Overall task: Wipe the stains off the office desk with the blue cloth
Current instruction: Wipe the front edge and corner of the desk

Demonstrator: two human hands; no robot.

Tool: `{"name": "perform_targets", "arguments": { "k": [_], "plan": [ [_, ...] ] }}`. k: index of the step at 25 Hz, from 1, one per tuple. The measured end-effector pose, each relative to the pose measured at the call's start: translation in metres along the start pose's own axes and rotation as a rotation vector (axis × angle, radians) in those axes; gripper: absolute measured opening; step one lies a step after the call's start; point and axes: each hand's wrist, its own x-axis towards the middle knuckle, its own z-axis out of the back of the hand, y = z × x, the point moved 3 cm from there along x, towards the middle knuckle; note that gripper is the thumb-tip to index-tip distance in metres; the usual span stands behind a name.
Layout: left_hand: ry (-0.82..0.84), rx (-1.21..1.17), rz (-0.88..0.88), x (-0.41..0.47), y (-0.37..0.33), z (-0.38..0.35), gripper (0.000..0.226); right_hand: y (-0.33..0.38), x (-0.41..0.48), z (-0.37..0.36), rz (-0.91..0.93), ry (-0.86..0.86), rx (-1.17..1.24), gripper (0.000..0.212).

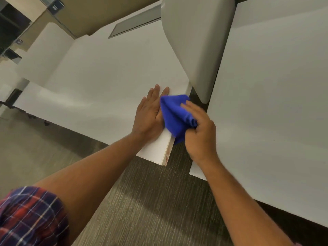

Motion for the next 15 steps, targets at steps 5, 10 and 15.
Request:
{"name": "perform_targets", "arguments": {
  "k": [5,10,15],
  "plan": [
    [-0.034,-0.042,0.018,0.002,0.0,-0.002,0.056,-0.011,-0.086,-0.002,0.167,0.213,0.017,0.061],
    [-0.028,-0.02,0.011,0.0,0.0,-0.001,0.057,-0.001,-0.04,0.029,-0.057,0.004,0.341,0.049],
    [-0.045,-0.025,0.013,-0.003,-0.003,0.0,0.056,0.009,0.052,0.022,-0.07,-0.052,0.087,0.018]
  ]
}}
